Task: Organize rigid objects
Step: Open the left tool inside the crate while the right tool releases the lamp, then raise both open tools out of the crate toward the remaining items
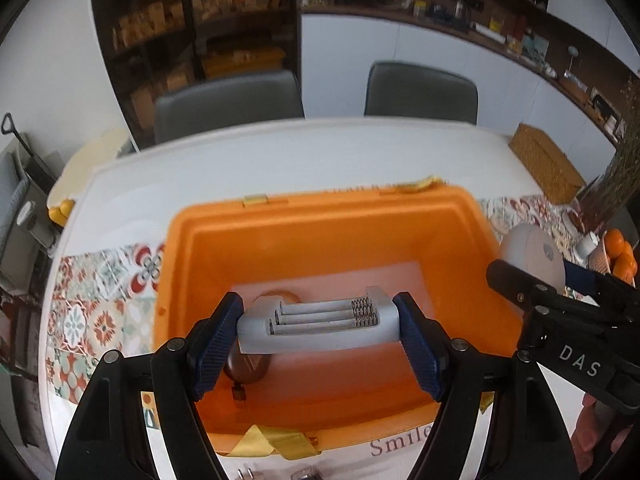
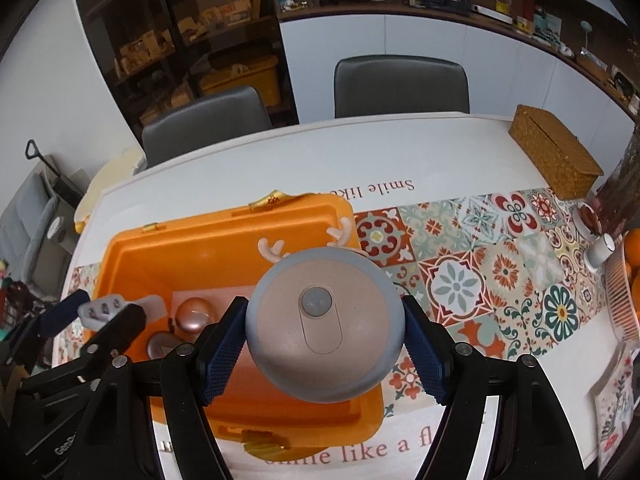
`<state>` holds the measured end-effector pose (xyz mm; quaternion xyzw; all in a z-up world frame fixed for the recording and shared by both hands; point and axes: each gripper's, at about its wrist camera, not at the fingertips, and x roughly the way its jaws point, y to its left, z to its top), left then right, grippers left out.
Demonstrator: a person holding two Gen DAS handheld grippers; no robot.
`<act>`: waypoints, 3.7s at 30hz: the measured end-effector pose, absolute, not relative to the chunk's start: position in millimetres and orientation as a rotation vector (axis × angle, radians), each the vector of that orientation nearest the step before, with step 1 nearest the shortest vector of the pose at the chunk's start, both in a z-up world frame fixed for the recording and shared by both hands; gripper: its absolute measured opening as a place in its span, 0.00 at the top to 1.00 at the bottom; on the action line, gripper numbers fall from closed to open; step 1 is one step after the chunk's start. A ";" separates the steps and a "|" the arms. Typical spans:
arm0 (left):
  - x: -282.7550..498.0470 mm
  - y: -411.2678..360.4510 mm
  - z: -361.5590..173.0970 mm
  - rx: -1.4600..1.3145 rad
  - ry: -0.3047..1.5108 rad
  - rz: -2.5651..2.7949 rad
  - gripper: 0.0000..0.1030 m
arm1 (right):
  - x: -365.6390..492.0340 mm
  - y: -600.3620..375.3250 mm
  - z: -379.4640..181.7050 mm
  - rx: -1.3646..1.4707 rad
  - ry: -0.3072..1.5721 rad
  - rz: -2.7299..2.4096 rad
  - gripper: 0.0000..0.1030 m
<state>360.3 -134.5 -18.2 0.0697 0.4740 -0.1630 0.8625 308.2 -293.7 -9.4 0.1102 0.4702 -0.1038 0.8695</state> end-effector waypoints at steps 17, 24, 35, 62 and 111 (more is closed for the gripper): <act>372.3 -111.9 -33.3 0.156 1.063 -0.175 0.08 | 316.4 -285.5 -22.7 0.213 1.029 -0.203 0.28; 371.4 -89.6 -22.2 0.168 1.024 -0.100 0.02 | 322.1 -268.7 -24.6 0.195 1.047 -0.154 0.28; 364.1 -57.7 -21.1 0.110 1.015 -0.023 0.02 | 330.2 -252.4 -31.7 0.194 1.083 -0.110 0.27; 305.5 -23.7 -7.6 0.016 0.996 -0.050 0.02 | 276.5 -223.3 5.0 0.142 0.964 -0.080 0.20; 203.0 56.6 -51.1 -0.013 1.103 0.025 0.02 | 191.4 -138.4 -46.1 0.137 1.055 0.064 0.20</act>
